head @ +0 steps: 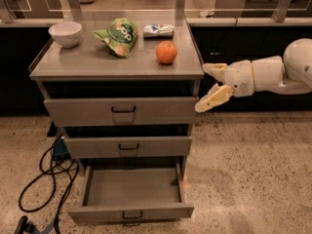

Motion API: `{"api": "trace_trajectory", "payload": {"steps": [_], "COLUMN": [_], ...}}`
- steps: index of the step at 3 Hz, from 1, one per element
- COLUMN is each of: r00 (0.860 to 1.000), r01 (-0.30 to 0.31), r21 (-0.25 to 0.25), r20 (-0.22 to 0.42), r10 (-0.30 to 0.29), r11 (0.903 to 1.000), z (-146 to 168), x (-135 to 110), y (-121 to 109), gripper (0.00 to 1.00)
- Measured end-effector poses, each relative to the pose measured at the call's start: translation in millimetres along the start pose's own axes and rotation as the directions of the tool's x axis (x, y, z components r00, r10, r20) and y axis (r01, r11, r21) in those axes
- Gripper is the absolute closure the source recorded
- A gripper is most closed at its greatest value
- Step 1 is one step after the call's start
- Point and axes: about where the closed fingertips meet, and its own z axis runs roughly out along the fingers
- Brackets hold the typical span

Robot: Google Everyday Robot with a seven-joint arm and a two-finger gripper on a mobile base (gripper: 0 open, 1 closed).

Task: Place orange into bottom drawer

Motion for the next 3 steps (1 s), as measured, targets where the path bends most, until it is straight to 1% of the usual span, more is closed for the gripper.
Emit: {"api": "trace_trajectory", "payload": {"steps": [1,2,3], "r00": [0.997,0.992,0.992], "r01": [-0.067,-0.113,-0.112], "r21": [0.137,0.168,0.167], "r20": [-0.018,-0.032,-0.032], "r10": [0.070,0.120,0.119], "r11": [0.9883,0.9793,0.9795], "z": [-9.9,5.4,5.8], "x": [-8.9,5.6,6.0], "y": [16.8,21.5,21.5], "gripper": [0.00,0.00,0.00]}}
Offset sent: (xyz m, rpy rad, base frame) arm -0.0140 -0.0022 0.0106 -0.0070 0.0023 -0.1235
